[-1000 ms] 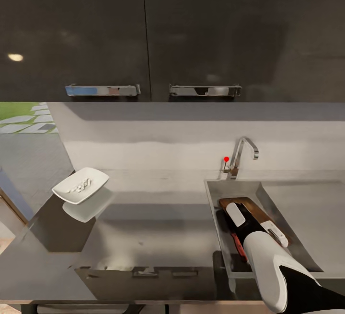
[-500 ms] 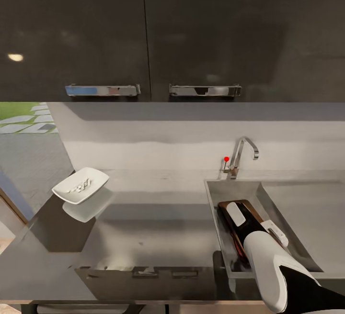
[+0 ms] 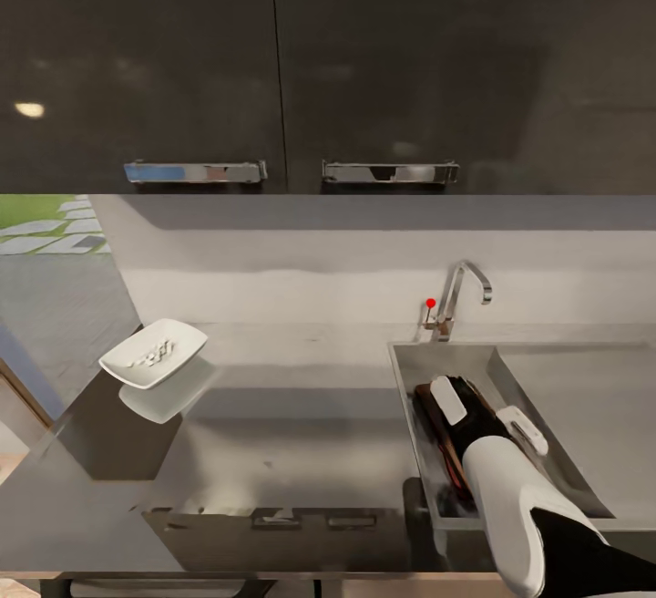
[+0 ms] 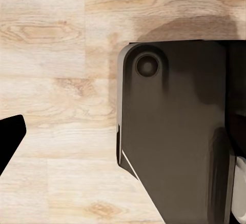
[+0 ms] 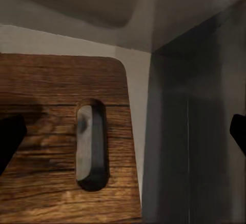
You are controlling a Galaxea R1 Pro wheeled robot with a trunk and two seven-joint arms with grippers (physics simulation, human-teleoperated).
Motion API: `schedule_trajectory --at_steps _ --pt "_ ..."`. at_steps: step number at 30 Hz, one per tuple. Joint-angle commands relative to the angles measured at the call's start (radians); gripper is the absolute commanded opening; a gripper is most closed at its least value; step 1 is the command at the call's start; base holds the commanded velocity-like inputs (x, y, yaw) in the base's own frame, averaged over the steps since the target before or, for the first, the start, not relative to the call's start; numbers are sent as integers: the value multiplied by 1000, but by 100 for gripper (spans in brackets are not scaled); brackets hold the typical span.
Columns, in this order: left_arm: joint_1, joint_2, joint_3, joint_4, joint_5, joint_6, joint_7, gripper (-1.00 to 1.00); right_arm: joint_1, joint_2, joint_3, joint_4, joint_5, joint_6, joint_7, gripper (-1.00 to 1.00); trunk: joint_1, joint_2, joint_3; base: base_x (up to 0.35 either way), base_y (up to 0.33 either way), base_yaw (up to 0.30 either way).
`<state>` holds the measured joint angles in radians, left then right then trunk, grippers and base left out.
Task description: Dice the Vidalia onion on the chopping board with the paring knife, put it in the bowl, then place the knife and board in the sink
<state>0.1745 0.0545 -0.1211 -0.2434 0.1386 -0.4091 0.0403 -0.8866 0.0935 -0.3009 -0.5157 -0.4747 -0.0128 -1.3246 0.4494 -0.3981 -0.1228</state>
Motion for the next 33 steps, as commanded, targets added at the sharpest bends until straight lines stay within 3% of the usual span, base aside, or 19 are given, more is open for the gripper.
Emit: schedule_trajectory --at_steps 1,5,8,15,19,26,33 --pt "0 1 -9 -2 9 -1 4 100 -1 2 6 -16 -1 0 -2 100 1 -2 -2 0 0 0" --pt "0 1 -9 -2 7 -3 4 100 0 9 105 -124 -3 38 -2 100 1 -2 -2 0 0 0" --pt "0 1 -9 -2 7 -3 4 100 0 16 139 -206 -7 112 -2 100 1 -2 -2 0 0 0" --pt "0 1 -9 -2 7 -4 4 100 0 44 158 -320 -9 208 9 100 1 -2 -2 -28 0 0" --pt "1 1 -9 -2 7 -4 4 100 1 47 194 -367 -9 266 80 100 1 -2 -2 -213 0 0" --pt "0 1 -9 -2 7 -4 4 100 26 49 208 -517 -9 403 256 100 1 -2 -2 -321 0 0" --pt "0 1 -9 -2 7 -4 4 100 95 48 211 -701 -9 488 296 100 1 -2 -2 -341 0 0"
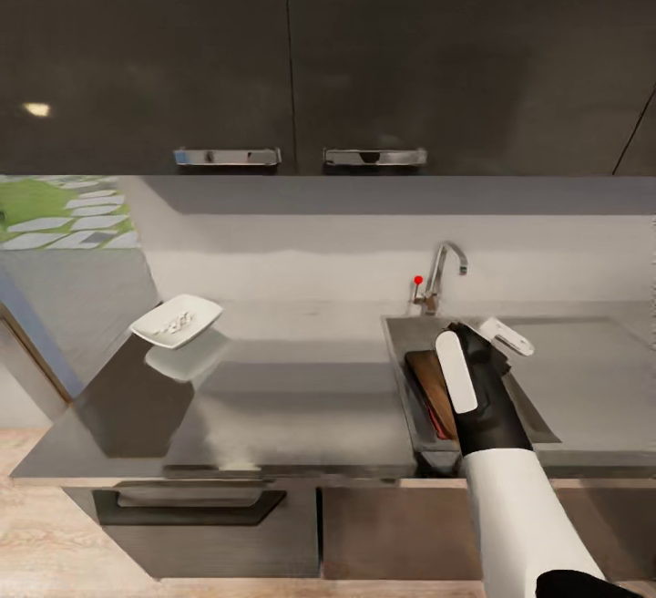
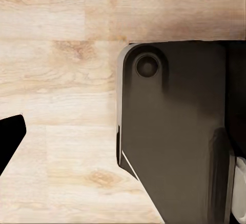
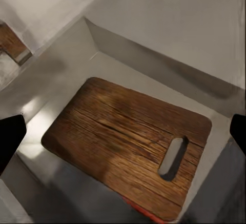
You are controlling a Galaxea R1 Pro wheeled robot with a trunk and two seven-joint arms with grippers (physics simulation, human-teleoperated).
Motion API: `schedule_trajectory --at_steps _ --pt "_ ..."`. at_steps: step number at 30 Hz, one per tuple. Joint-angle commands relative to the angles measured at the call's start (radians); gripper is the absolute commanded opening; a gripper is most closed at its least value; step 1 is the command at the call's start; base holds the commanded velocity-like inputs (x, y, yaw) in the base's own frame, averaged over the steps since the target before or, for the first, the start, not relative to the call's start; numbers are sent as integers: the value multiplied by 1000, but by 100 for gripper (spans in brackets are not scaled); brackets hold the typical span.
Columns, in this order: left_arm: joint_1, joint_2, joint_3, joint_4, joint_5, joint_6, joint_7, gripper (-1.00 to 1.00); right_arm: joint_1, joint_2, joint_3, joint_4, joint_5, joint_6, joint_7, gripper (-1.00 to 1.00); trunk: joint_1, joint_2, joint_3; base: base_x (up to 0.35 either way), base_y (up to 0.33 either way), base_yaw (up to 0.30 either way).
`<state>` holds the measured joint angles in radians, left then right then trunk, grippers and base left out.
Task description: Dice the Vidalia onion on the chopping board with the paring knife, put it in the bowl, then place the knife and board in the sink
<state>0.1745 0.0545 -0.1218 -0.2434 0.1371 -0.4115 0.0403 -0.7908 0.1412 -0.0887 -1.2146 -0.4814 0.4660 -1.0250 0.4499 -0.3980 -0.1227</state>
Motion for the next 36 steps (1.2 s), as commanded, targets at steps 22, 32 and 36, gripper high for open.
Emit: schedule_trajectory --at_steps 22,32,36 --pt "0 1 -7 -2 9 0 4 100 185 -5 191 -343 -1 79 28 100 0 -2 -2 -343 0 0" --pt "0 1 -7 -2 10 0 4 100 292 -12 262 -386 1 44 29 100 0 -2 -2 -343 0 0" --pt "0 1 -7 -2 10 0 4 100 335 -15 262 -387 2 33 57 100 0 -2 -2 -343 0 0"
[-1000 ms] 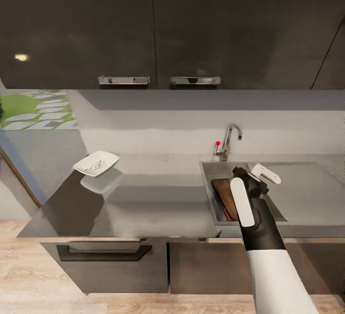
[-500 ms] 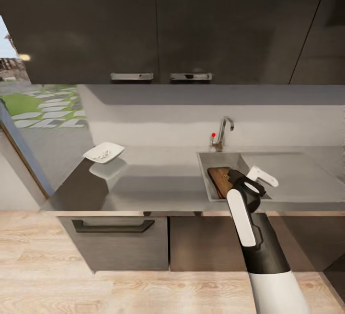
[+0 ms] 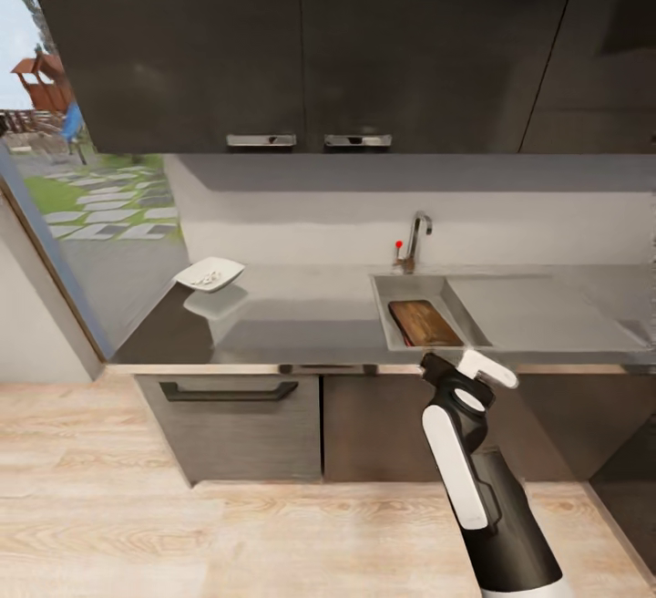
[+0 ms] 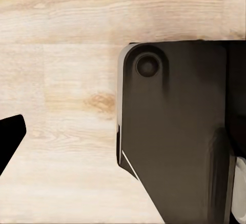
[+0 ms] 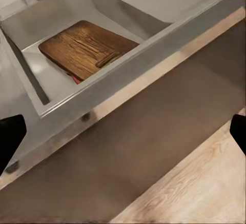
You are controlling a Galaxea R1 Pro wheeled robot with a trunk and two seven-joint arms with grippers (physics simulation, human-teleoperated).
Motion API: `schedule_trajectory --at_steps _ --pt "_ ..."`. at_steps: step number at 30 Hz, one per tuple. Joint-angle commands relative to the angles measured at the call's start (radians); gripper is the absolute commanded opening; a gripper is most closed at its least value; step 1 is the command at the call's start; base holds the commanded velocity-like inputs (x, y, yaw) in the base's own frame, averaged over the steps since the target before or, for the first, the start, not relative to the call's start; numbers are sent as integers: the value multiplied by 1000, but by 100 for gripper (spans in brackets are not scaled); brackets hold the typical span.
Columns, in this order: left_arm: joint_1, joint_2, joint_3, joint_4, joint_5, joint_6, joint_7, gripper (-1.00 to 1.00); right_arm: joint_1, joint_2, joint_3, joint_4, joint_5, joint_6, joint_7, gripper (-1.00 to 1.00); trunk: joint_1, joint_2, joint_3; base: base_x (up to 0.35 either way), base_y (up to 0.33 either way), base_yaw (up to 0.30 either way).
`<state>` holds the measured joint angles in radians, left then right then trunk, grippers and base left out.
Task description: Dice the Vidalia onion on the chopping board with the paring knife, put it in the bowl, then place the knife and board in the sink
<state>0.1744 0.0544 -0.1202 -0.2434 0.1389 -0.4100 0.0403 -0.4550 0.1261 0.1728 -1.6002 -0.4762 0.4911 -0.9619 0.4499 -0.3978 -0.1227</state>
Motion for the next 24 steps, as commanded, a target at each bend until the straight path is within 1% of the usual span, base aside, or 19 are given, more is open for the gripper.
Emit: schedule_trajectory --at_steps 1,3,5,6,8,10,12,13,14,15,16,17,18,20,23,24 --pt "0 1 -9 -2 8 -1 4 100 7 -1 1 -1 -3 7 13 100 0 -2 -2 -343 0 0" --pt "0 1 -9 -2 8 -1 4 100 22 -1 1 -1 -1 6 47 100 0 -2 -2 -343 0 0" --pt "0 1 -9 -2 8 -1 4 100 30 -2 1 1 0 7 64 100 0 -2 -2 -343 0 0" --pt "0 1 -9 -2 8 -1 4 100 35 -16 1 12 2 7 76 100 0 -2 -2 -273 0 0" --pt "0 1 -9 -2 8 -1 5 100 36 -29 1 46 2 6 99 100 0 -2 -2 -147 0 0" --pt "0 1 -9 -2 8 -1 5 100 36 -36 0 111 3 5 167 100 0 -2 -2 -42 0 0" --pt "0 1 -9 -2 8 -1 6 100 36 -48 -1 174 5 -12 240 100 0 -2 -2 -17 0 0" --pt "0 1 -9 -2 8 -1 6 100 36 -58 -1 208 6 -33 272 100 0 -2 -2 -9 0 0" --pt "0 1 -9 -2 8 -1 6 100 37 -64 -1 226 6 -47 286 100 0 -2 -2 -7 0 0" --pt "0 1 -9 -2 8 -1 6 100 36 -76 0 264 6 -79 308 100 0 -2 -2 -4 0 0" --pt "0 1 -8 -2 8 -1 6 100 36 -90 0 324 5 -133 330 100 0 -2 -2 -2 0 0" --pt "0 1 -8 -2 8 -1 6 100 36 -93 0 345 5 -151 336 100 0 -2 -2 -2 0 0" --pt "0 1 -8 -2 8 -1 6 100 37 -100 0 433 4 -219 364 100 0 -2 -2 0 0 0" --pt "0 1 -8 -2 8 -1 6 100 37 -104 -1 526 5 -276 410 100 0 -2 -2 0 0 0" --pt "0 1 -8 -2 8 0 6 100 36 -109 -1 667 7 -348 500 100 0 -2 -2 0 0 0" --pt "0 0 -7 -3 8 0 7 100 36 -121 -1 734 8 -386 540 100 0 -2 -2 0 0 0"
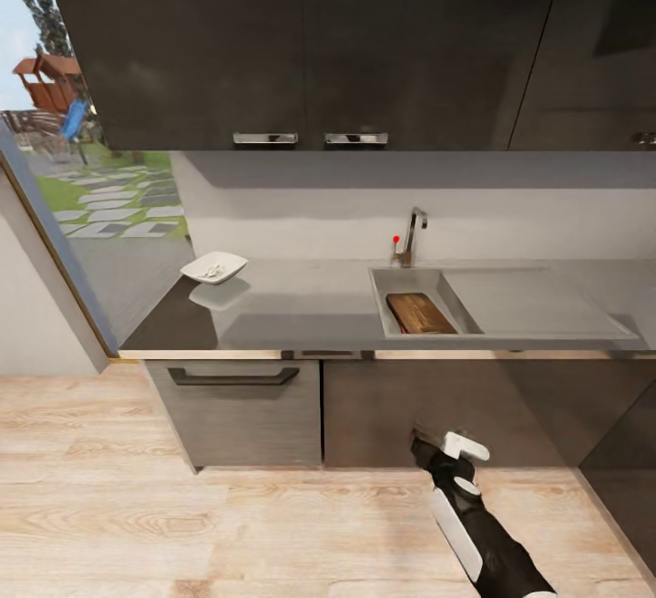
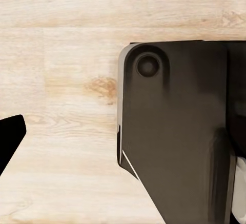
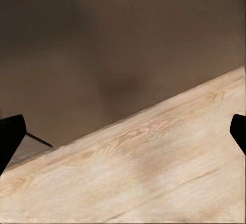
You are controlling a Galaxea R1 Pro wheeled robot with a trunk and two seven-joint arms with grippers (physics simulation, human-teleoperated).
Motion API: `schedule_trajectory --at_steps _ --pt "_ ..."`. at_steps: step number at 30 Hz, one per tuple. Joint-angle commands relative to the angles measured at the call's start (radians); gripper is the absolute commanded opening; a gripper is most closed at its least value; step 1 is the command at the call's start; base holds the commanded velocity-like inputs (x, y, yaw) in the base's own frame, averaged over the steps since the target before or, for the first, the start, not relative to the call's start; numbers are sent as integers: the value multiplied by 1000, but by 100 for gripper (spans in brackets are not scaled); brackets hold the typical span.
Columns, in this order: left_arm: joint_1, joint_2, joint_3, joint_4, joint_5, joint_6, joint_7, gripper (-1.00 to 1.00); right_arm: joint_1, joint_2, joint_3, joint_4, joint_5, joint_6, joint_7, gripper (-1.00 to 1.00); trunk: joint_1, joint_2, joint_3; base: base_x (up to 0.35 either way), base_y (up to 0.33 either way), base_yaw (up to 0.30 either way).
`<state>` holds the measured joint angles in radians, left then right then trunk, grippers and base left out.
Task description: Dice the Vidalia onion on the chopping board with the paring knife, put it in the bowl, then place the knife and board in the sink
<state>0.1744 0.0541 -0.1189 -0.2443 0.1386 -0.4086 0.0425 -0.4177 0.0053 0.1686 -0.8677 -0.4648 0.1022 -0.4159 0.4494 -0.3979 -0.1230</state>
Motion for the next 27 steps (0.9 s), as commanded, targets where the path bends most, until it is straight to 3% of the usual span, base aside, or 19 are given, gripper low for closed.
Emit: schedule_trajectory --at_steps 1,4,9,12,15,17,24,25,27 --pt "0 1 -9 -2 9 -1 5 100 -1 -14 4 46 -4 -23 18 100 1 -2 -2 0 0 0" --pt "0 1 -8 -3 9 -1 8 100 0 -47 5 167 -5 -104 93 100 1 -2 -2 0 0 0" --pt "0 -1 -7 -4 9 0 11 100 0 -60 6 406 1 -237 210 100 1 -2 -2 0 0 0" --pt "0 -2 -7 -4 9 0 11 100 0 -59 7 565 39 -350 284 100 1 -2 -2 0 0 0" --pt "0 -2 -7 -3 9 1 11 100 4 -56 7 756 110 -488 366 100 1 -2 -2 0 0 0" --pt "0 -1 -7 -3 8 1 11 100 12 -55 7 805 130 -531 387 100 1 -2 -2 0 0 0" --pt "-4 7 -6 -3 7 2 13 100 193 -44 7 851 150 -577 409 100 1 -2 -2 0 0 0" --pt "-4 16 -5 -4 7 2 14 100 289 -22 8 853 152 -577 411 100 1 -2 -2 0 0 0" --pt "-4 17 -5 -4 7 1 22 100 322 -13 7 854 152 -575 411 100 1 -2 -2 0 0 0"
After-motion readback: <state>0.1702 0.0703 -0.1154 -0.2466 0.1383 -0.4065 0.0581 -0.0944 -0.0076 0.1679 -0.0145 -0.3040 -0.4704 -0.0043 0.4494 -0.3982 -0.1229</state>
